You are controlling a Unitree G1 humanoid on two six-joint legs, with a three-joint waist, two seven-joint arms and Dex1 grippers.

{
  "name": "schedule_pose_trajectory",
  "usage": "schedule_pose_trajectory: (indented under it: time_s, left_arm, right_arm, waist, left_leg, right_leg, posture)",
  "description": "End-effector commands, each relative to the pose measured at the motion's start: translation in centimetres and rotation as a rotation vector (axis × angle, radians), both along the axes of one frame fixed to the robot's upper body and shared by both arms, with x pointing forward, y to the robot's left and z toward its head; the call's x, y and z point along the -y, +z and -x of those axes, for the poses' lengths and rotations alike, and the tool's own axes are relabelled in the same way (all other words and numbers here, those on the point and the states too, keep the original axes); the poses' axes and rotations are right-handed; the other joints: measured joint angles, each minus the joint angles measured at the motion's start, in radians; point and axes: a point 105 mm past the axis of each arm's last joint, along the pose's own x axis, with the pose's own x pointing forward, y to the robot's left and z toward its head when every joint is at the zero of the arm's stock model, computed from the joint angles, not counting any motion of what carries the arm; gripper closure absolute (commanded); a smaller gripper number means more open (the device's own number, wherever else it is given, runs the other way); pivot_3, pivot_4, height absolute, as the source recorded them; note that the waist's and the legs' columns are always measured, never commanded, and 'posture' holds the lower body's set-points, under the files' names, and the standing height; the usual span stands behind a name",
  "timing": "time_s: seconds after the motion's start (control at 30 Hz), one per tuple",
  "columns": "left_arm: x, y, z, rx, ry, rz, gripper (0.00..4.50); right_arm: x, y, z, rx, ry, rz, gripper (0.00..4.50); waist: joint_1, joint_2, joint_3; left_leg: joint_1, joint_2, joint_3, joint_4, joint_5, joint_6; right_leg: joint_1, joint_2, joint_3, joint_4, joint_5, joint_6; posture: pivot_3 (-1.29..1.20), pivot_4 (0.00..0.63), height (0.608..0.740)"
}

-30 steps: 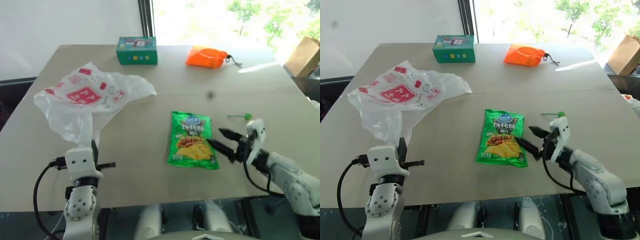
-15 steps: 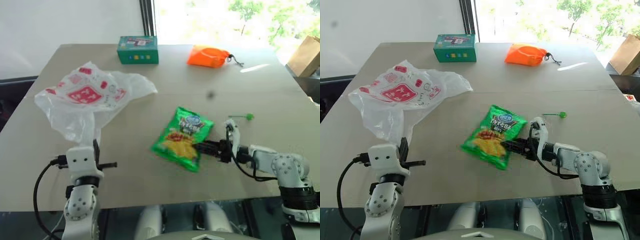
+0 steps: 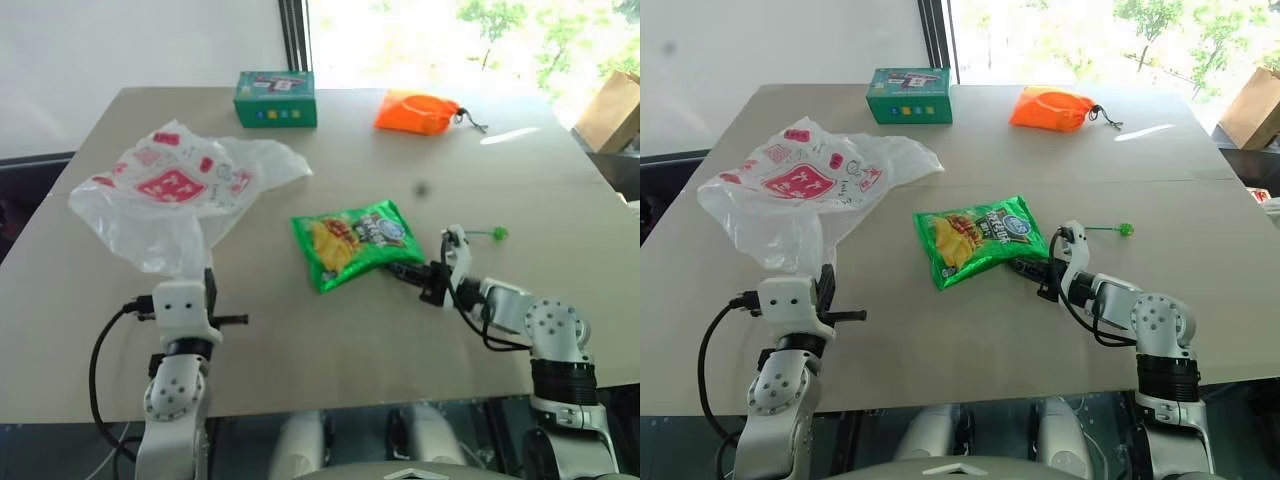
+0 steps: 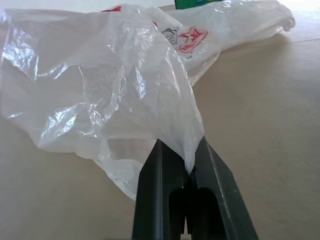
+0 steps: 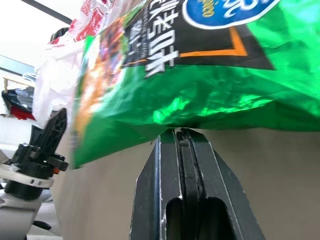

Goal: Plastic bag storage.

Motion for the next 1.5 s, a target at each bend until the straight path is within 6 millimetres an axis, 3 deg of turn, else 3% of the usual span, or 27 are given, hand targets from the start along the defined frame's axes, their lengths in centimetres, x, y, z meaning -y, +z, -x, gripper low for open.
schedule_pose_trajectory:
  time_s: [0.03,0.13,0.2,0.27,0.43,0.53,0.6,0.73,0.77,0.87,0.9,0.97,1.03,1.23,1.4,1.5]
  left_arm:
    - [-0.2,0.4,0.1,0.02,-0.004,-0.014,4.5]
    - [-0.1,0.4,0.0,0.019,-0.011,-0.017,4.5]
    - [-0.1,0.4,0.0,0.018,-0.015,-0.019,4.5]
    - [-0.1,0.4,0.1,0.016,-0.016,-0.021,4.5]
    - [-0.2,0.2,0.2,0.009,-0.017,-0.023,4.5]
    - [-0.1,0.0,0.2,0.007,-0.018,-0.022,4.5]
    - [-0.1,0.0,0.1,0.009,-0.016,-0.021,4.5]
    - [-0.4,0.1,0.2,0.013,-0.008,-0.024,4.5]
    - [-0.4,0.0,0.3,0.012,-0.004,-0.024,4.5]
    - [-0.5,-0.3,0.4,0.003,0.001,-0.017,4.5]
    - [-0.4,-0.3,0.3,0.001,-0.003,-0.017,4.5]
    - [-0.3,-0.3,0.2,0.001,-0.008,-0.015,4.5]
    - [-0.3,-0.4,0.2,0.0,-0.01,-0.014,4.5]
    - [-0.1,-0.4,0.2,-0.004,-0.02,-0.014,4.5]
    - [-0.1,-0.6,0.4,-0.013,-0.018,-0.004,4.5]
    - [0.1,-0.7,0.5,-0.018,-0.023,-0.005,4.5]
  right_arm:
    - [0.8,1.0,0.1,-0.003,-0.065,-0.075,3.24]
    - [0.9,1.6,0.0,0.152,-0.053,0.085,1.77]
    - [1.5,2.9,-0.9,0.483,-0.071,0.333,0.84]
    - [1.3,3.7,-0.3,0.707,0.008,0.448,0.03]
    - [0.8,5.7,-0.1,1.174,0.113,0.698,0.03]
    - [0.0,4.5,0.4,1.294,0.271,0.788,0.03]
    - [0.5,3.4,0.2,1.267,0.294,0.798,0.03]
    - [2.8,4.0,-1.5,0.998,0.056,0.623,0.03]
    - [3.1,4.0,-1.5,1.006,0.064,0.637,0.03]
    - [3.8,3.1,-0.4,1.295,0.314,0.928,0.03]
    - [4.6,3.2,-0.7,1.291,0.308,0.946,0.03]
    - [5.3,4.5,-1.5,1.086,0.101,0.729,0.03]
    - [5.0,4.7,-1.5,0.897,0.002,0.54,0.03]
    - [2.7,1.0,1.4,0.32,0.019,0.279,0.03]
    - [1.5,0.1,2.4,0.074,0.01,0.137,0.03]
    - [0.1,0.4,1.7,0.019,-0.011,0.061,0.03]
  waist:
    - [0.0,0.0,0.0]
    - [-0.001,0.001,0.001]
    - [0.0,0.004,0.002]
    - [-0.001,0.004,0.002]
    - [-0.007,0.004,0.003]
    - [-0.008,0.004,0.003]
    - [-0.004,0.003,0.003]
    - [0.002,0.003,0.003]
    - [0.002,0.003,0.003]
    - [0.002,0.005,0.004]
    - [0.002,0.005,0.004]
    - [-0.001,0.004,0.004]
    - [-0.002,0.004,0.004]
    - [0.002,0.005,0.005]
    - [0.001,0.004,0.004]
    - [-0.007,0.005,0.004]
  left_leg:
    - [0.0,0.0,0.0,0.0,0.0,0.0]
    - [0.0,0.0,0.001,0.0,0.0,0.0]
    - [0.0,-0.001,0.001,0.0,-0.002,0.004]
    - [0.0,-0.003,0.0,0.0,-0.002,0.004]
    - [0.001,-0.002,0.0,0.0,0.0,-0.001]
    - [0.001,-0.001,0.0,0.0,0.001,-0.001]
    - [0.001,-0.001,0.0,0.0,0.001,-0.001]
    - [0.001,-0.001,0.0,0.0,0.001,-0.002]
    - [0.001,-0.001,0.0,0.001,0.001,-0.002]
    - [0.001,-0.002,0.0,0.001,0.001,-0.001]
    - [0.001,-0.003,0.0,0.001,0.001,-0.001]
    - [0.001,-0.003,0.0,0.0,0.001,-0.001]
    - [0.001,0.001,0.0,0.0,0.001,-0.002]
    - [0.0,0.001,-0.001,0.0,0.0,0.0]
    - [0.0,0.0,-0.001,0.0,-0.001,0.002]
    - [0.001,0.0,-0.001,0.0,-0.002,0.003]
  right_leg:
    - [0.0,0.0,0.0,0.0,0.0,0.0]
    - [0.0,0.0,0.0,0.0,0.0,0.0]
    - [0.0,-0.001,0.0,0.0,0.0,0.0]
    - [0.0,-0.001,0.0,0.0,0.0,0.001]
    - [0.0,0.001,0.0,0.0,0.0,0.001]
    - [0.0,0.001,0.0,0.0,0.0,0.001]
    - [0.0,0.001,0.0,0.0,0.0,0.001]
    - [0.0,0.0,-0.001,0.0,0.0,0.001]
    - [0.0,-0.001,-0.001,0.0,0.0,0.001]
    - [0.0,-0.003,-0.002,0.0,0.0,0.001]
    - [0.0,-0.003,-0.002,-0.001,0.0,0.001]
    - [0.001,-0.002,-0.002,-0.001,0.0,0.001]
    - [0.0,0.0,-0.001,0.0,0.0,0.0]
    - [0.001,-0.006,-0.001,0.0,0.0,0.0]
    - [0.001,-0.007,0.0,0.0,0.0,0.0]
    - [0.0,-0.005,0.0,0.001,0.0,0.0]
  posture:
    - [0.0,0.15,0.74]
    - [0.0,0.15,0.74]
    - [0.0,0.15,0.74]
    - [0.0,0.15,0.74]
    - [0.0,0.15,0.74]
    - [0.0,0.15,0.74]
    - [0.0,0.15,0.74]
    - [0.0,0.15,0.74]
    - [0.0,0.15,0.74]
    - [0.0,0.15,0.74]
    - [0.0,0.15,0.74]
    - [0.0,0.15,0.74]
    - [0.0,0.15,0.74]
    - [0.0,0.15,0.74]
    - [0.0,0.15,0.74]
    - [0.0,0.15,0.74]
